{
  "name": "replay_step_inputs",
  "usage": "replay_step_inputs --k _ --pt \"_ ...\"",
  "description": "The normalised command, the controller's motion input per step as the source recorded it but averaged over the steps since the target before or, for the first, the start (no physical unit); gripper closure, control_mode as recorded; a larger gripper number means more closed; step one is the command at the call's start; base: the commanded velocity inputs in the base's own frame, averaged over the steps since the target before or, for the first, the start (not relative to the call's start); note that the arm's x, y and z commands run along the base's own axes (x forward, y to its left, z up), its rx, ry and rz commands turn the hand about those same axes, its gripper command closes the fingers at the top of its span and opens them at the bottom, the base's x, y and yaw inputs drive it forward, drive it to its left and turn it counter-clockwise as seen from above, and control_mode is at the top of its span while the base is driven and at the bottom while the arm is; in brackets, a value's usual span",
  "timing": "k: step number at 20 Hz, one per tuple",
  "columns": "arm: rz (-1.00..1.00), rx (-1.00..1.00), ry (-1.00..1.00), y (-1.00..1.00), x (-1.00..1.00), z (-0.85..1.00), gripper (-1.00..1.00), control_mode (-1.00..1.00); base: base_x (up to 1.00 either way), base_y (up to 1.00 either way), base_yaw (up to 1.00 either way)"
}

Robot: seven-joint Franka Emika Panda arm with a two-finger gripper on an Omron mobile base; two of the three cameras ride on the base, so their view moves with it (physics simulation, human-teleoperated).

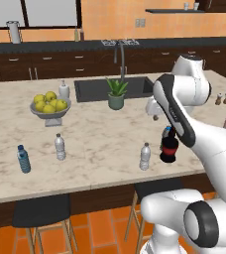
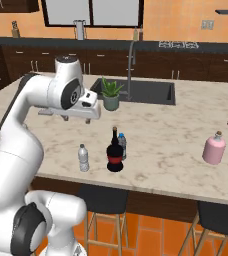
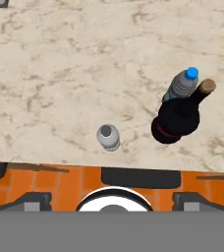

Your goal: Move the plastic bottles in the middle to the plastics group, and the glass bottles in the middle to the glass group.

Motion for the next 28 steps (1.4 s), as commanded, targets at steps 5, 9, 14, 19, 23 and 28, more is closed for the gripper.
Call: replay_step_inputs --k 5,9,14,19,23,28 --pt "-0.23 0.00 0.00 -0.88 0.26 0.00 -1.00 -1.00 0.00 0.00 0.00" --pt "-0.16 0.00 -0.18 -0.49 0.07 0.00 -1.00 -1.00 0.00 0.00 0.00" --pt "-0.05 0.00 -0.11 -0.25 0.15 -0.21 -1.00 -1.00 0.00 0.00 0.00" --pt "0.00 -0.01 0.04 -0.04 0.54 -0.65 -1.00 -1.00 0.00 0.00 0.00" --pt "0.00 -0.03 0.02 -0.07 0.19 -0.46 -1.00 -1.00 0.00 0.00 0.00" --pt "0.00 0.00 -0.21 -0.07 -0.42 -0.26 -1.00 -1.00 0.00 0.00 0.00"
